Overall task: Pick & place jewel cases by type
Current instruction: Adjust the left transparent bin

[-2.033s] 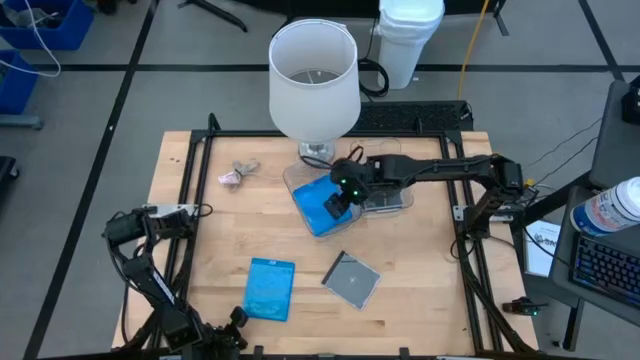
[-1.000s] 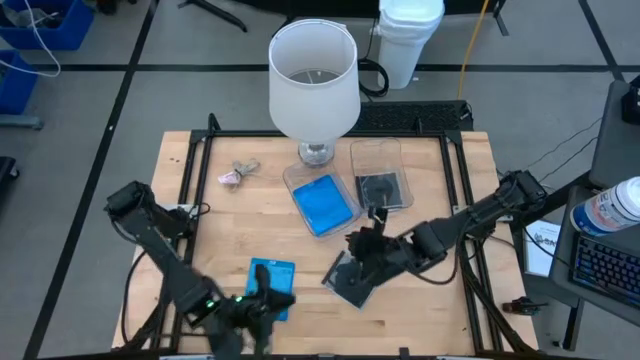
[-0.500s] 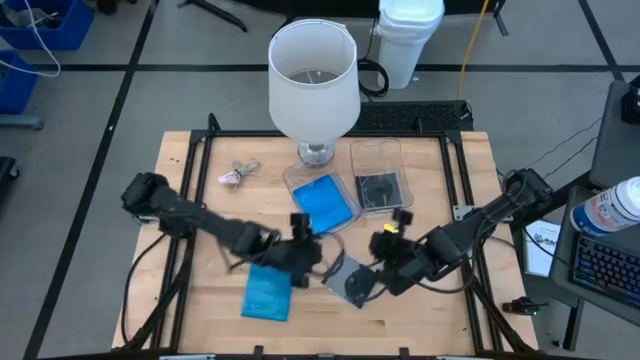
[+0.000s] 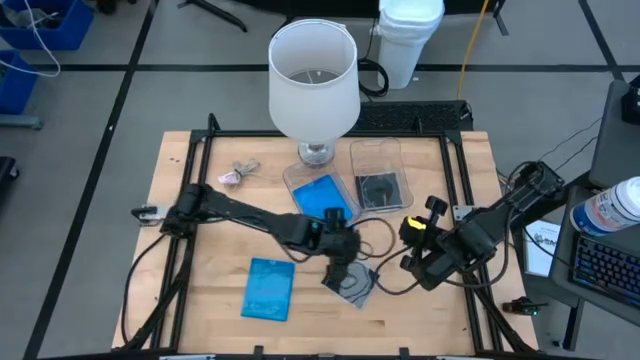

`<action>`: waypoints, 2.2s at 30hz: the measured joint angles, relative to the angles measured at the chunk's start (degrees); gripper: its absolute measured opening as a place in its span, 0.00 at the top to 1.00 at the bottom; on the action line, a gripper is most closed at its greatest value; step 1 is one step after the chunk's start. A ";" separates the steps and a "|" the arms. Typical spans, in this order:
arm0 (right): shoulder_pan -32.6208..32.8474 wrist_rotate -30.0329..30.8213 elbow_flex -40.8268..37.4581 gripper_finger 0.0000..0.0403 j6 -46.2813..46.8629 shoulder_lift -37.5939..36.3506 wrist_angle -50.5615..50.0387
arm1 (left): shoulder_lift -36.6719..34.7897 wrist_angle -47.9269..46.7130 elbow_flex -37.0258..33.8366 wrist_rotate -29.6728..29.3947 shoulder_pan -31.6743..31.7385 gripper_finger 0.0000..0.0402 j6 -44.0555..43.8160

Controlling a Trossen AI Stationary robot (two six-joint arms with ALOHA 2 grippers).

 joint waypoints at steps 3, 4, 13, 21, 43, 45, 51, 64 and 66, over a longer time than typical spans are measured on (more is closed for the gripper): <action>0.02 -1.10 0.00 1.00 -1.30 -0.06 -1.66 | 5.58 -8.41 9.95 -3.00 0.88 0.36 -2.56; 0.03 -1.31 0.00 1.00 -1.38 -0.08 -2.31 | 7.10 -11.53 12.85 -3.15 1.30 0.36 -4.06; 0.34 -5.87 -2.27 1.00 -1.07 -2.16 -5.08 | 12.17 -26.30 20.59 -3.24 4.49 0.36 -11.10; 0.37 -7.34 -9.20 1.00 3.56 -8.36 -4.38 | 12.04 -30.12 18.83 -0.94 5.92 0.36 -13.72; 0.33 -13.33 -22.51 1.00 -4.32 -13.15 16.72 | 12.08 -37.19 11.37 6.98 5.23 0.88 -11.73; 0.07 -13.34 -22.51 1.00 -4.62 -13.15 17.76 | 12.08 -38.53 11.35 7.25 4.82 0.96 -12.44; -1.21 -14.55 -22.51 1.00 -7.62 -13.15 22.20 | 12.08 -43.37 11.35 5.28 2.88 0.93 -12.00; -2.73 -18.94 -22.51 1.00 -10.84 -13.15 29.36 | 12.08 -45.34 11.35 6.44 1.15 0.94 -12.48; -2.73 -20.10 -22.51 1.00 -11.09 -13.15 30.09 | 12.08 -45.34 11.35 7.95 1.15 0.94 -12.43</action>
